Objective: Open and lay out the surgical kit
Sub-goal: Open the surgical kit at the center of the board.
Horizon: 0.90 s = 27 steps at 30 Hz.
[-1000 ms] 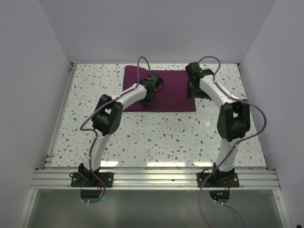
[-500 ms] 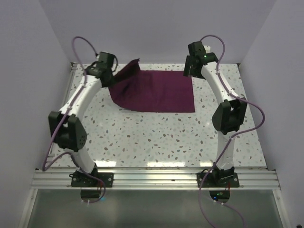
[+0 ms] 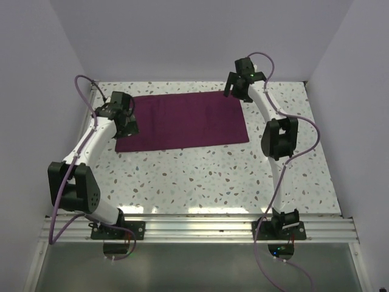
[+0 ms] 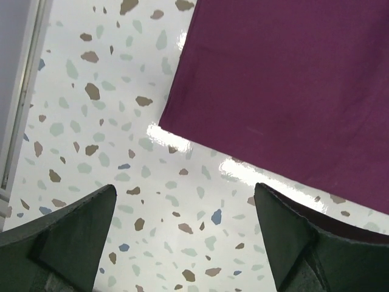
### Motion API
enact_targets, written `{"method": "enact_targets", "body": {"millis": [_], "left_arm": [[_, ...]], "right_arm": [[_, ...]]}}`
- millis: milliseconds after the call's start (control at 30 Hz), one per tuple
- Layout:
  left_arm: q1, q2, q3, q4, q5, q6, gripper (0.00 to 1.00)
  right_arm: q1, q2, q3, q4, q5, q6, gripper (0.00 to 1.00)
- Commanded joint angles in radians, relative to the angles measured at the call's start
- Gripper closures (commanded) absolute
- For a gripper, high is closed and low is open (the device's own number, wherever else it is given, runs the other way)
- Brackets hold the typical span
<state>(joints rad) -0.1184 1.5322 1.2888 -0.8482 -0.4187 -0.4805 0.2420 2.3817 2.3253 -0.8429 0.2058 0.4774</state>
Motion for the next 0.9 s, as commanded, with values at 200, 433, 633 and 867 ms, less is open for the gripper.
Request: {"method": "enact_targets", "body": {"millis": [200, 433, 633, 867], "left_arm": [[-0.001, -0.110, -0.088, -0.035, 0.064, -0.026, 0.00], [-0.003, -0.093, -0.095, -0.054, 0.073, -0.043, 0.00], [-0.003, -0.063, -0.088, -0.057, 0.080, -0.049, 0.00], [-0.003, -0.041, -0.075, -0.051, 0.070, -0.040, 0.00]], "right_arm": [[-0.030, 0.186, 0.157, 0.234, 0.032, 0.052, 0.29], [-0.030, 0.293, 0.220, 0.306, 0.089, 0.064, 0.36], [-0.035, 0.335, 0.246, 0.361, 0.147, 0.046, 0.40], [-0.038, 0.353, 0.233, 0.349, 0.139, 0.047, 0.56]]}}
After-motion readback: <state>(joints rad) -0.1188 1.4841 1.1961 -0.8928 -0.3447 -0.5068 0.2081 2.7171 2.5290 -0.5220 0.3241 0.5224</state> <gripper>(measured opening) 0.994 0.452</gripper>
